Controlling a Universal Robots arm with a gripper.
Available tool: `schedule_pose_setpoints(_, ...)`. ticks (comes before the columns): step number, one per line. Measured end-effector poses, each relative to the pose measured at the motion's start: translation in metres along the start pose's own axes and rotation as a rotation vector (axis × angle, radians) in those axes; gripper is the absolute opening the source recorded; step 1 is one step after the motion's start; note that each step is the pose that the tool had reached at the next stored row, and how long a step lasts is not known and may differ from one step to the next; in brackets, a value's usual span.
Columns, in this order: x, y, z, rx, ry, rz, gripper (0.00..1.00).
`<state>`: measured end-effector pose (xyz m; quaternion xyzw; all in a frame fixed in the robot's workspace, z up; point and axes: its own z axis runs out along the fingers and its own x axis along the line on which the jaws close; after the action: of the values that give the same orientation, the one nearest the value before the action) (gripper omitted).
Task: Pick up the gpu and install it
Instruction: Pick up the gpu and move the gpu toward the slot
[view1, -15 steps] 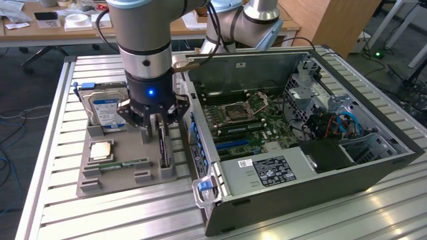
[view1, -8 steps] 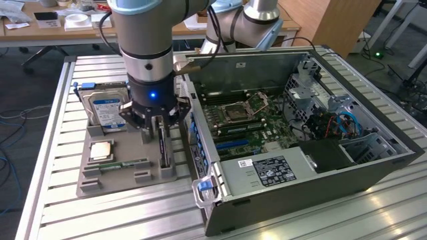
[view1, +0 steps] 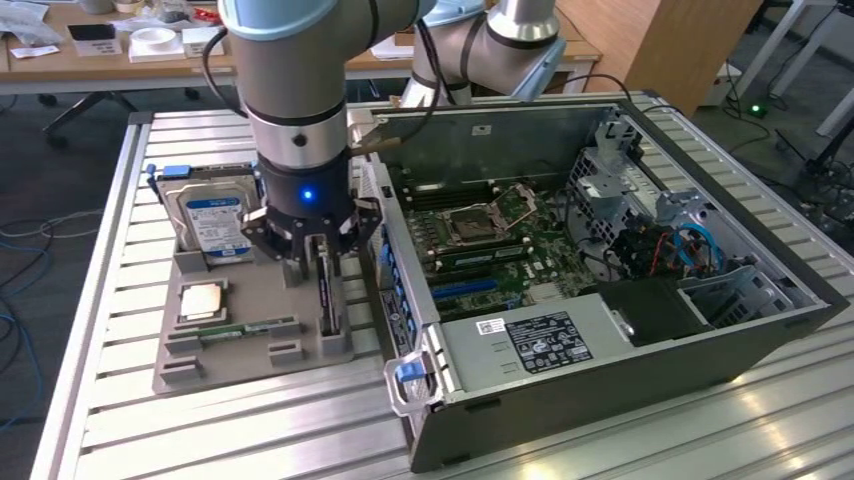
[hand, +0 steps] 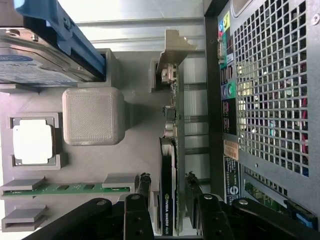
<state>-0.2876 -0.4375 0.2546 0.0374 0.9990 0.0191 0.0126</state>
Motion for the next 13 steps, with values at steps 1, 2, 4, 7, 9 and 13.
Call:
schedule_pose_setpoints(1, 0.0, 0.0005, 0.0019, 0.0, -0.0001, 0.0, 0.42)
schedule_pose_setpoints(2, 0.0, 0.0014, 0.0035, 0.0, 0.0, 0.0, 0.42)
schedule_pose_setpoints(4, 0.0, 0.0032, 0.007, 0.0, 0.0, 0.0, 0.42)
schedule_pose_setpoints(7, 0.001, 0.0056, 0.0116, 0.0, -0.0001, 0.0, 0.42)
schedule_pose_setpoints(9, 0.001, 0.0058, 0.0151, 0.0, -0.0001, 0.0, 0.42)
schedule_pose_setpoints(13, 0.001, 0.0066, 0.0225, -0.0001, -0.0001, 0.0, 0.42)
